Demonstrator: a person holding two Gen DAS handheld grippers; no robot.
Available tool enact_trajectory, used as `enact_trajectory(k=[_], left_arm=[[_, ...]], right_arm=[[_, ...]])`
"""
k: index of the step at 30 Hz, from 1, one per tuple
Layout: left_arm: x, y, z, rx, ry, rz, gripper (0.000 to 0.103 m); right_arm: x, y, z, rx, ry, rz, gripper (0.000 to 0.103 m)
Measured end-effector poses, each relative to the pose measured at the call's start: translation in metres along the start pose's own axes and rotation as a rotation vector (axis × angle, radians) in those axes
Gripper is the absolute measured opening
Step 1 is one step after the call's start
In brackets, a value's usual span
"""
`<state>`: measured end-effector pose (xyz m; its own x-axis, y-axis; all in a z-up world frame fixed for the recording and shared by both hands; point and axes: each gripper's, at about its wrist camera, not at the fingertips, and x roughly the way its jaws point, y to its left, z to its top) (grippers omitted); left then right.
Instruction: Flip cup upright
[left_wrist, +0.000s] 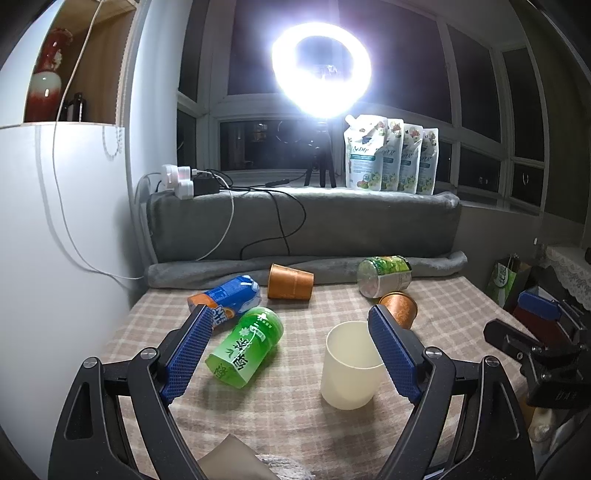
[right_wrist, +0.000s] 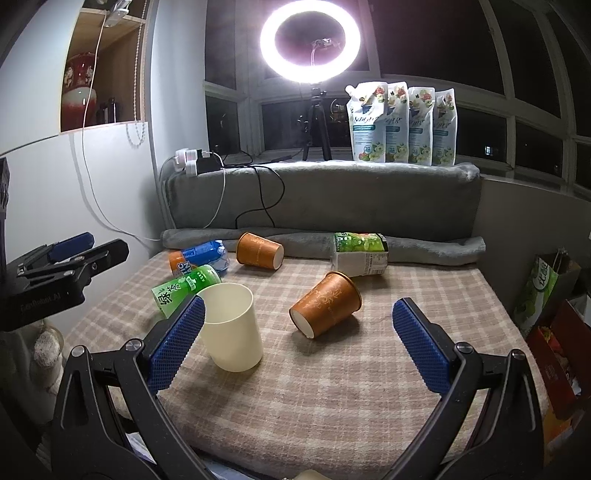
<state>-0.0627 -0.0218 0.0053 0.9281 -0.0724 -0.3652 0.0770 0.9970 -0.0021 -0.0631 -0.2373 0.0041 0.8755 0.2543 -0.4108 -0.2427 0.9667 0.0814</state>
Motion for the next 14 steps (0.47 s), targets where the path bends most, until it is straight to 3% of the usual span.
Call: enact_trajectory(k=[14], left_arm=[[0.0009,0.0014,-0.0033,0.003,0.001,0.009,0.086]], right_arm=[[0.0067,0.0042,-0.0048,-0.012,0.034,0.008,0.103]])
